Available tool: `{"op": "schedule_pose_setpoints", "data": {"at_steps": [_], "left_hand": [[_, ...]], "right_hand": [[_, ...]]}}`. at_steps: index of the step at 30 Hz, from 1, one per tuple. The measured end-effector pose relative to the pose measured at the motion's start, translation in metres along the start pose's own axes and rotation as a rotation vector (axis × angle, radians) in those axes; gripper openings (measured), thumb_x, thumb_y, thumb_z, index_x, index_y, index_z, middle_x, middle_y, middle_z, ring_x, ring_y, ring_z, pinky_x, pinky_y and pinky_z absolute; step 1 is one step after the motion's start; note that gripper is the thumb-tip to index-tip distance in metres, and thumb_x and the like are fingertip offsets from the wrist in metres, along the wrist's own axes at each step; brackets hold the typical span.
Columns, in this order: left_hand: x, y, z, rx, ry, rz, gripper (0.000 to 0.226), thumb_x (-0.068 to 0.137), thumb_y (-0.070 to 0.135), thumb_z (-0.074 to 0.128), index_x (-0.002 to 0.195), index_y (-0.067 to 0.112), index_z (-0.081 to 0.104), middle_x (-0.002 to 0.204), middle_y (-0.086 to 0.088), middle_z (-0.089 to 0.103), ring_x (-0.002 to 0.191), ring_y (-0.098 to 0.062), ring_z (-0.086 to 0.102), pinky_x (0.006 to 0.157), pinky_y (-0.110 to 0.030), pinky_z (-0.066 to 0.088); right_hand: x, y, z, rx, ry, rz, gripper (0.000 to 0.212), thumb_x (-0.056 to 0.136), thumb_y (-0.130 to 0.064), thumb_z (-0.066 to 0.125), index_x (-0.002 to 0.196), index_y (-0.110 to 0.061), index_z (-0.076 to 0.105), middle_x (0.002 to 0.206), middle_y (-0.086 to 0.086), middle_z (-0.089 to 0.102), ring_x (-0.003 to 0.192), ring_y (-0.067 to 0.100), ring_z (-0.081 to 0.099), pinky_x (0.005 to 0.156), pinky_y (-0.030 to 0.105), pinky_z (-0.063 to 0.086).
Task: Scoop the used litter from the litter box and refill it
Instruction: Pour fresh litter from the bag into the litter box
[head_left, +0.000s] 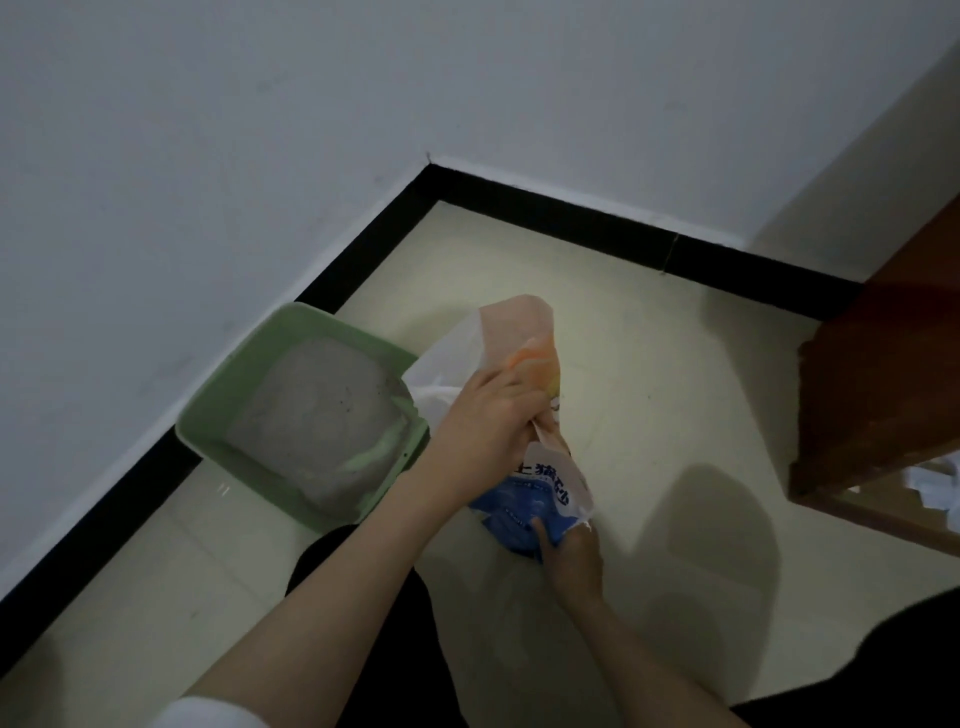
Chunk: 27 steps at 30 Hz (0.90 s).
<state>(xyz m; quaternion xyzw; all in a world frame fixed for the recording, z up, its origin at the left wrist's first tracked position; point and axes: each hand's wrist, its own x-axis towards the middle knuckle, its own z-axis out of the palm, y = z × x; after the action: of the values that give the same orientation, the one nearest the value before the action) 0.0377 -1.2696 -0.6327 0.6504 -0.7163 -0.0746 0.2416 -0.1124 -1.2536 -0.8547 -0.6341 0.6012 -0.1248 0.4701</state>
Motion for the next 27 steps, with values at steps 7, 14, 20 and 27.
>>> {"op": "schedule_pose_setpoints", "data": {"at_steps": [7, 14, 20, 27], "left_hand": [[-0.009, 0.004, -0.005, 0.025, -0.032, -0.032, 0.027, 0.064, 0.011, 0.026, 0.066, 0.015, 0.052, 0.062, 0.006, 0.053, 0.061, -0.016, 0.047, 0.077, -0.019, 0.03], [-0.018, -0.009, -0.031, 0.017, 0.11, -0.226, 0.02, 0.07, -0.006, 0.045, 0.071, 0.009, 0.057, 0.066, -0.002, 0.059, 0.068, -0.022, 0.05, 0.077, -0.008, 0.031], [-0.021, -0.034, -0.074, -0.093, 0.316, -0.411, 0.014, 0.083, -0.003, 0.052, 0.072, 0.005, 0.054, 0.073, -0.001, 0.055, 0.071, -0.002, 0.048, 0.062, -0.011, 0.038], [-0.049, -0.073, -0.095, -0.204, 0.463, -0.724, 0.015, 0.09, 0.011, 0.053, 0.077, 0.004, 0.05, 0.07, -0.001, 0.051, 0.067, -0.019, 0.05, 0.054, -0.014, 0.034]], "right_hand": [[-0.007, -0.015, -0.018, -0.268, -0.018, -0.053, 0.035, 0.093, -0.027, 0.049, 0.126, -0.015, 0.053, 0.119, 0.007, 0.059, 0.104, 0.025, 0.057, 0.084, 0.034, 0.051], [-0.013, -0.043, -0.032, -0.123, -0.039, 0.017, 0.024, 0.097, -0.015, 0.044, 0.107, -0.003, 0.063, 0.101, 0.014, 0.068, 0.076, 0.018, 0.054, 0.054, 0.023, 0.039], [-0.01, -0.096, -0.06, -0.054, 0.112, -0.073, 0.02, 0.091, -0.006, 0.049, 0.088, -0.001, 0.068, 0.083, 0.017, 0.069, 0.07, 0.025, 0.056, 0.057, 0.028, 0.033], [-0.019, -0.155, -0.09, -0.099, 0.148, -0.232, 0.033, 0.092, -0.018, 0.05, 0.059, -0.013, 0.048, 0.054, -0.002, 0.051, 0.055, 0.014, 0.045, 0.056, 0.03, 0.031]]}}
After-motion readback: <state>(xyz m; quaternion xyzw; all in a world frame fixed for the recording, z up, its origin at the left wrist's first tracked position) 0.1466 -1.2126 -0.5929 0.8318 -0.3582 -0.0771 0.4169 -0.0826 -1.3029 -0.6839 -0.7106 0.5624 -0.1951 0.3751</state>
